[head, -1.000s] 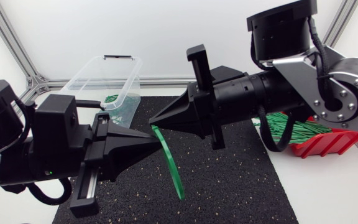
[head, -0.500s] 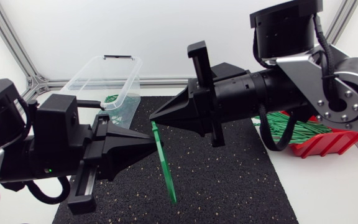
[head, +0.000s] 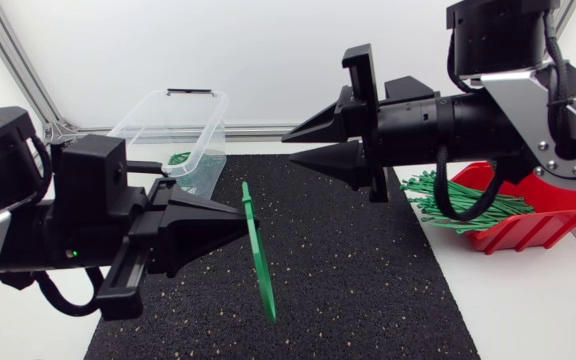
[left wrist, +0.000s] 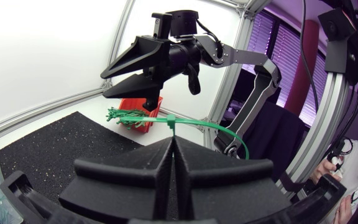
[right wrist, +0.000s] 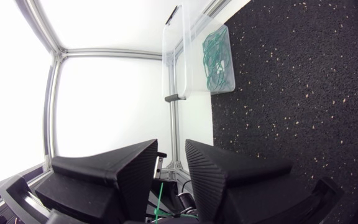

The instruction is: Take a green cable tie from the red box, thread the tail through the head to close it, then place it in the transparent bin on the left.

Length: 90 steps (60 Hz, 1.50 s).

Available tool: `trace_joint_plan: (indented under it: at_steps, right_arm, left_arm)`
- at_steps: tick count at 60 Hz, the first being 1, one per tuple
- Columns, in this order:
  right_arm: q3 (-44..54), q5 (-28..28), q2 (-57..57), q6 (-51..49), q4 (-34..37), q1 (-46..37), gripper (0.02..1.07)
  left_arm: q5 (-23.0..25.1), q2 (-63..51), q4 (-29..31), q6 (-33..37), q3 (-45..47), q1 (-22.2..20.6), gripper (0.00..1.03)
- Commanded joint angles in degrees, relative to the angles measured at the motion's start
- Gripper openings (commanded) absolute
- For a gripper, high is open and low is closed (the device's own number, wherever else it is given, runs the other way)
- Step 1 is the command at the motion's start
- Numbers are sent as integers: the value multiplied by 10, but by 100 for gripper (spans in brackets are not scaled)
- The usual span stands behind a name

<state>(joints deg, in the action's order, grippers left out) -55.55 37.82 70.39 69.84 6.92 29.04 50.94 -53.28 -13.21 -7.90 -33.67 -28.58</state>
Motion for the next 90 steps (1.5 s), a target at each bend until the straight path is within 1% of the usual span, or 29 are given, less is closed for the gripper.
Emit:
trace_joint_plan:
  at_steps: [1,5,10,21,25,28,29,32,33,36,39,43,47,48,49,50,52,54,59,60,61,65,71,79,83,90]
  right_arm:
    - [8,-17,-4,-37,10,-13,43]
    - [9,-23,4,-52,11,-28,42]
    - [11,-33,16,-74,10,-51,42]
    - [26,-68,20,-126,10,-72,42]
    - [33,-101,13,-149,11,-71,42]
    - [33,-113,12,-160,13,-74,42]
    - [33,-117,11,-163,13,-76,42]
    - [32,-125,8,-174,18,-82,42]
    - [31,-129,7,-178,20,-84,42]
    - [31,-140,4,-188,21,-87,42]
    - [32,-152,1,-197,21,-90,42]
    - [35,-173,-2,-212,20,-91,42]
    - [38,-185,-3,-223,21,-93,42]
    - [39,-188,-4,-224,21,-93,42]
    - [40,-190,-4,-225,21,-93,42]
    - [40,-198,-6,-229,21,-93,42]
    - [41,-202,-6,-233,22,-93,42]
    - [42,-209,-6,-240,22,-95,42]
    - [47,-223,-8,-252,21,-95,42]
    - [48,-229,-9,-255,20,-95,42]
    - [51,-241,-10,-261,18,-93,42]
    - [55,-261,-15,-269,15,-87,42]
    - [59,-283,-21,-283,15,-86,42]
    - [68,-320,-30,-310,5,-81,43]
    - [74,-340,-38,-325,-2,-74,43]
    - [91,-386,-47,-366,-26,-58,43]
  left_arm:
    - [7,-10,12,-13,-36,17,3]
    - [7,-14,22,-13,-48,19,3]
    - [6,-16,45,-14,-70,35,3]
    - [2,-42,106,-4,-130,85,3]
    - [-18,-46,149,19,-165,99,3]
    - [-33,-53,179,34,-191,109,3]
    - [-38,-57,190,42,-202,119,3]
    - [-48,-61,209,59,-220,131,3]
    - [-59,-65,225,73,-234,138,3]
    - [-81,-73,248,89,-255,147,3]
    - [-125,-83,289,132,-283,152,3]
    - [-176,-96,304,158,-304,160,3]
    - [-196,-117,319,182,-326,178,3]
    - [-214,-129,323,188,-336,185,3]
    - [-215,-130,323,188,-337,186,3]
    - [-224,-148,328,192,-351,198,3]
    - [-232,-170,340,203,-369,209,3]
    - [-256,-193,340,213,-380,220,3]
    - [-304,-233,338,241,-402,227,3]
    - [-326,-243,333,251,-406,228,3]
    - [-338,-249,329,257,-408,229,3]
    - [-386,-277,309,276,-417,229,3]
    - [-399,-322,308,286,-444,244,3]
    - [-454,-369,276,308,-461,248,4]
    - [-462,-391,272,308,-475,253,4]
    - [-474,-416,265,312,-483,257,19]
